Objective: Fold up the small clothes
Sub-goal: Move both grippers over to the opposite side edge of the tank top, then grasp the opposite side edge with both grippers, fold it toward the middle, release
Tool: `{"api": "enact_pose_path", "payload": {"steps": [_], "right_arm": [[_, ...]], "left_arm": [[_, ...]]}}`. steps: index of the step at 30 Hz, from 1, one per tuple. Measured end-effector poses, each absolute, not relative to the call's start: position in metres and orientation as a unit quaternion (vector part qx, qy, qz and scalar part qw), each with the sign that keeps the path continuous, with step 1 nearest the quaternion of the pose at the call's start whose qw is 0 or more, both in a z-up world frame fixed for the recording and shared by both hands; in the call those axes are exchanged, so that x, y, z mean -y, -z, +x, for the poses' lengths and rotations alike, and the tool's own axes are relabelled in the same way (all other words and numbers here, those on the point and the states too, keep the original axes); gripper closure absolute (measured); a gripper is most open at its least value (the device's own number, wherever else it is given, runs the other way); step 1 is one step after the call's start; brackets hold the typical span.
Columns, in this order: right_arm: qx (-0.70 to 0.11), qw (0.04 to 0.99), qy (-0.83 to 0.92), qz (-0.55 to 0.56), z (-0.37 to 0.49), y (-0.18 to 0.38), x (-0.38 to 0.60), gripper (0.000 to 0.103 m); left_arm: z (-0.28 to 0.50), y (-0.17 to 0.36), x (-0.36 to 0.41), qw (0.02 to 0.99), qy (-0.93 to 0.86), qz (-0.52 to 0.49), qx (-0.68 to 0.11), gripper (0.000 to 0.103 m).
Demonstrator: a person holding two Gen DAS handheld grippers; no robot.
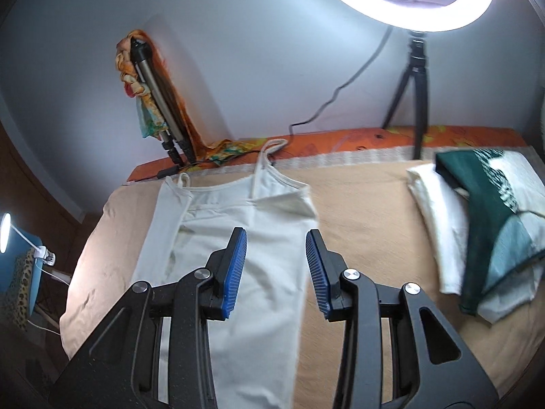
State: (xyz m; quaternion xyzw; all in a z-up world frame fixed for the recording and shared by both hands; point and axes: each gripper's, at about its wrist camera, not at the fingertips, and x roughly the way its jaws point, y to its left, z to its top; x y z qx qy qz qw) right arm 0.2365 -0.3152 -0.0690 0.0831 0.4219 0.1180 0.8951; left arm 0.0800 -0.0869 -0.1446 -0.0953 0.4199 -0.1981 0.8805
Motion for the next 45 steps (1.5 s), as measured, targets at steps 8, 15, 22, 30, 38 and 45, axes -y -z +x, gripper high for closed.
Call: {"api": "enact_pose_path", "payload": {"steps": [8, 15, 22, 30, 38, 45], "right_arm": [[-0.422, 0.896, -0.099, 0.095, 0.211, 0.081, 0.382, 0.065], [-0.422, 0.896, -0.100, 0.098, 0.202, 0.086, 0.418, 0.064], [-0.431, 0.890, -0.091, 0.113, 0.209, 0.098, 0.437, 0.064], [-0.444, 0.881, -0.118, 0.117, 0.242, 0.114, 0.418, 0.064], [-0.463, 0.866, -0.141, 0.125, 0.291, 0.142, 0.383, 0.064], [-0.478, 0.861, -0.139, 0.105, 0.337, 0.167, 0.345, 0.064]], "left_arm": [[0.089, 0.149, 0.158, 0.868, 0.241, -0.073, -0.429, 0.077], [0.097, 0.155, 0.225, 0.854, 0.289, -0.021, -0.432, 0.074], [0.115, 0.171, 0.262, 0.830, 0.307, -0.018, -0.465, 0.051], [0.120, 0.174, 0.277, 0.849, 0.275, 0.026, -0.451, 0.073], [0.137, 0.175, 0.248, 0.825, 0.302, -0.067, -0.473, 0.100], [0.136, 0.167, 0.240, 0.824, 0.320, -0.088, -0.460, 0.100]]}}
